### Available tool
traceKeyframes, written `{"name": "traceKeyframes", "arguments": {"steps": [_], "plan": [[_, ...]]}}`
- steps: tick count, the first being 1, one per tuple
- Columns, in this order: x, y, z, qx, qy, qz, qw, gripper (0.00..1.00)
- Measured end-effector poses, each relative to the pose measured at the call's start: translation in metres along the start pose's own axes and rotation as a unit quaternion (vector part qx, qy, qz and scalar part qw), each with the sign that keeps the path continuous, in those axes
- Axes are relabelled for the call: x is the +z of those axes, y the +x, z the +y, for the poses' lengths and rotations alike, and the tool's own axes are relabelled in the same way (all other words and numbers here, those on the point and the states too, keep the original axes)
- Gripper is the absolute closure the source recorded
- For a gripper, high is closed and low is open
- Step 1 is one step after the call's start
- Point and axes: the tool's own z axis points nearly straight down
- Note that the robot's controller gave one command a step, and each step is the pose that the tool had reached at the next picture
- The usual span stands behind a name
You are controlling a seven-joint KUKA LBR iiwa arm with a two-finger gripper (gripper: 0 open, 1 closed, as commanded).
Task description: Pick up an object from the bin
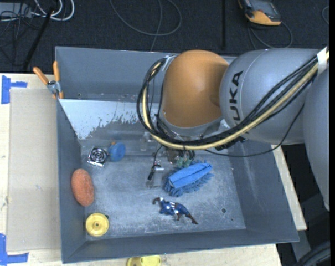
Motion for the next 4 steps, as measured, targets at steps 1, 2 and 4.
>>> {"name": "traceKeyframes", "arguments": {"steps": [1,2,4], "plan": [[-0.005,-0.001,-0.001,0.001,0.000,-0.0037,1.0000,0.00],[0.041,0.013,-0.040,0.012,-0.002,-0.0069,0.9999,0.00],[0.081,0.031,-0.073,-0.033,-0.001,-0.0038,0.9995,0.00]]}}
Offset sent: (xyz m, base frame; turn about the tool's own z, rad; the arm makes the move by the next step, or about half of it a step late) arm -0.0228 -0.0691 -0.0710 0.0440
